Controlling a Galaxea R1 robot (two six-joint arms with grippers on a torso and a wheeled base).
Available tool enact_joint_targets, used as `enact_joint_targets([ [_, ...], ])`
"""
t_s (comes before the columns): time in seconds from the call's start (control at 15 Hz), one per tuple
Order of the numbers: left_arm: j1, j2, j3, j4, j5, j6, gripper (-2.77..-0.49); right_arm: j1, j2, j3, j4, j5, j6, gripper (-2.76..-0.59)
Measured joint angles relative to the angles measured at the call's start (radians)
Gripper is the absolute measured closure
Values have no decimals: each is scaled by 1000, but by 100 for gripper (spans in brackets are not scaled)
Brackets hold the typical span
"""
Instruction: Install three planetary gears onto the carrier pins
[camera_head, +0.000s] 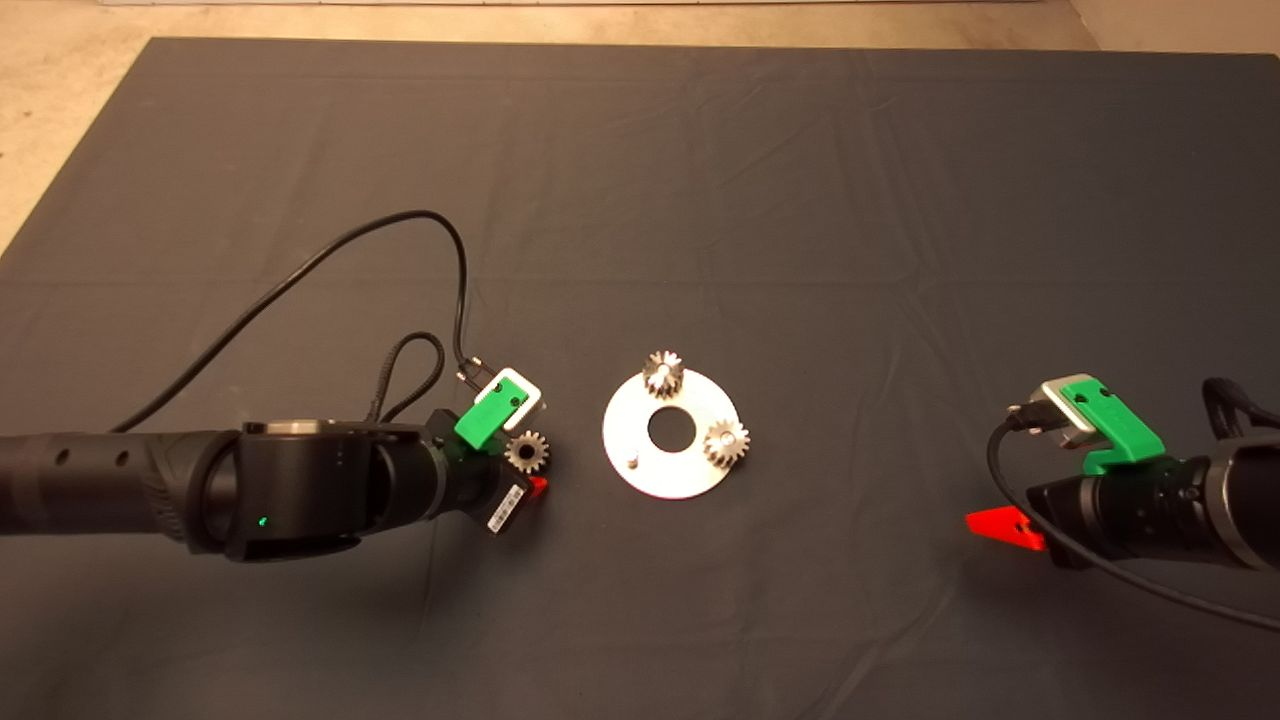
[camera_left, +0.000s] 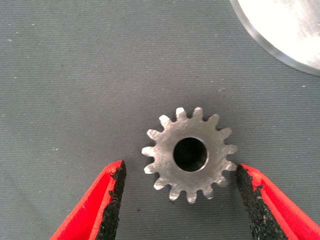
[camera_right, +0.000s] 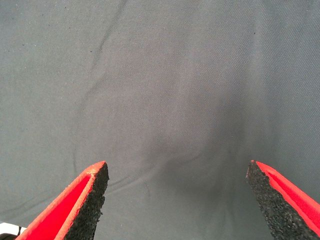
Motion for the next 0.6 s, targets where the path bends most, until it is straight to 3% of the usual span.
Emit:
enact_joint_targets([
  [0.13,0,0,0,2,-14,0,-140,0,0,0,0,0,0,-205],
  [0.6,0,0,0,3,-17,0,-109,0,0,0,0,0,0,-205],
])
